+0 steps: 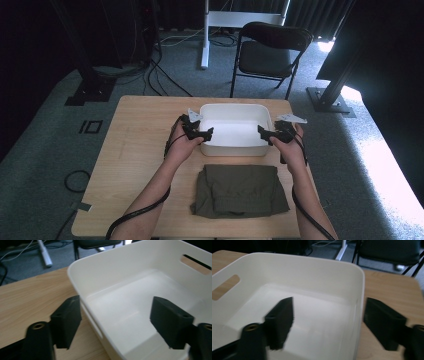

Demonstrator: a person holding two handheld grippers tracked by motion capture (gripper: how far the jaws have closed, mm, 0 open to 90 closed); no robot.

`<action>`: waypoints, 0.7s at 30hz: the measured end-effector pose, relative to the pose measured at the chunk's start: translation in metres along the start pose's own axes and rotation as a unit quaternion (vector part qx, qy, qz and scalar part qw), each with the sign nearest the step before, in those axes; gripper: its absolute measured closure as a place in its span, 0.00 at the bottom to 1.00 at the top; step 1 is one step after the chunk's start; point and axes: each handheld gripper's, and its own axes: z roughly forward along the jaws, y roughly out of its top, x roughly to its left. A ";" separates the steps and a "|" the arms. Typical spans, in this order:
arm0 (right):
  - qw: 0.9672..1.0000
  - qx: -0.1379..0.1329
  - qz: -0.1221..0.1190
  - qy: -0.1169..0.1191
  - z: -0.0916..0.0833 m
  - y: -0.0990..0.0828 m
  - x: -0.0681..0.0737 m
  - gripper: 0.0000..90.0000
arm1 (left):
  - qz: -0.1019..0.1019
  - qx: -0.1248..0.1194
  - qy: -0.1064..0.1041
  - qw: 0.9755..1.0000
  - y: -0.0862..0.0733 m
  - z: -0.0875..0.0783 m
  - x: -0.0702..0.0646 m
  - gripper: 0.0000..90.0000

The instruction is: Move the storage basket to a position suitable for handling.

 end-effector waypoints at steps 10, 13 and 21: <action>1.000 -0.023 -0.009 0.008 -0.005 -0.008 0.005 0.13 | -0.001 0.005 -0.054 0.999 -0.009 -0.010 -0.009 0.21; 1.000 -0.026 -0.002 0.006 -0.006 -0.010 0.005 0.13 | -0.005 -0.006 -0.054 0.998 -0.011 -0.013 -0.009 0.21; 1.000 -0.021 -0.009 0.011 -0.013 -0.017 0.004 0.15 | -0.007 -0.004 -0.056 0.998 -0.018 -0.024 -0.003 0.21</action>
